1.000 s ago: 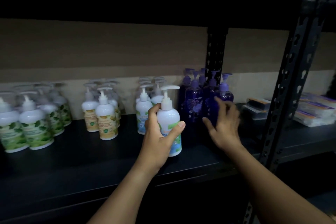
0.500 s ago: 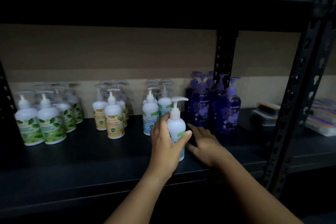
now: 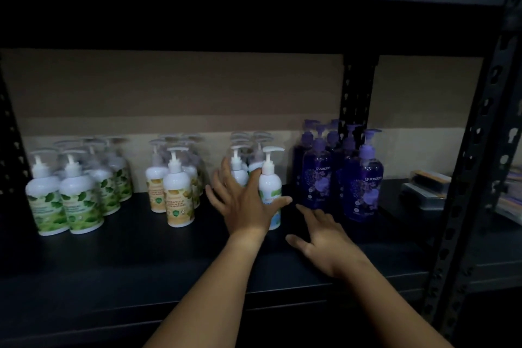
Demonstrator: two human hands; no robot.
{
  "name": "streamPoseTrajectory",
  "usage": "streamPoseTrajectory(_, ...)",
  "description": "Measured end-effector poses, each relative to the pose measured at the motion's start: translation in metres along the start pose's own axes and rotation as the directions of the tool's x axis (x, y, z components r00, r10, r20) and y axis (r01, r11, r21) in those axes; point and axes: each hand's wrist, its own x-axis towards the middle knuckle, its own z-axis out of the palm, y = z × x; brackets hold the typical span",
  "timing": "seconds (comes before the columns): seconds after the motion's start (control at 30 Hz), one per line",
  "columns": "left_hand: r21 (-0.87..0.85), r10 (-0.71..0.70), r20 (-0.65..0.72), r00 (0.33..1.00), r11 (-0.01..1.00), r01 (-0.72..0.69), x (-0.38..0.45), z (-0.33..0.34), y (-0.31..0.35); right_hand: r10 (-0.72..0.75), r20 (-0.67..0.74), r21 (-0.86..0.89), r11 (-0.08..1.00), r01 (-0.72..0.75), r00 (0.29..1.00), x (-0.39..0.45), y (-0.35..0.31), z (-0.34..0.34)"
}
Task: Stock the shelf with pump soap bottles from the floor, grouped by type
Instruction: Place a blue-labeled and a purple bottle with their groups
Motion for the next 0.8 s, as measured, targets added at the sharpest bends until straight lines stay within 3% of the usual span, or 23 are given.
streamPoseTrajectory(0.1, 0.013, 0.064, -0.105, 0.992, 0.998, -0.063, 0.006, 0.012, -0.007, 0.003, 0.009, 0.004, 1.0, -0.004, 1.0, 0.0, 0.0, 0.0)
streamPoseTrajectory(0.3, 0.069, 0.103, -0.164, 0.981, 0.993, -0.093, 0.013, 0.025, -0.016, 0.004, 0.01, 0.001, 1.0, -0.004, 1.0, 0.001, 0.0, -0.001)
streamPoseTrajectory(0.5, 0.104, 0.106, -0.092, 0.99, 0.99, -0.096, 0.015, 0.026, -0.022, 0.004, 0.006, 0.018, 1.0, -0.004, 1.0, 0.0, 0.0, -0.002)
streamPoseTrajectory(0.67, -0.015, 0.116, -0.138, 0.984, 0.993, -0.119, 0.013, 0.023, -0.029, 0.011, 0.003, 0.026, 1.0, -0.011, 1.0, 0.0, 0.0, -0.003)
streamPoseTrajectory(0.8, -0.006, 0.142, -0.154, 0.978, 0.989, -0.144, 0.013, 0.023, -0.03, 0.017, 0.003, 0.043, 0.999, -0.017, 1.0, -0.001, -0.001, -0.003)
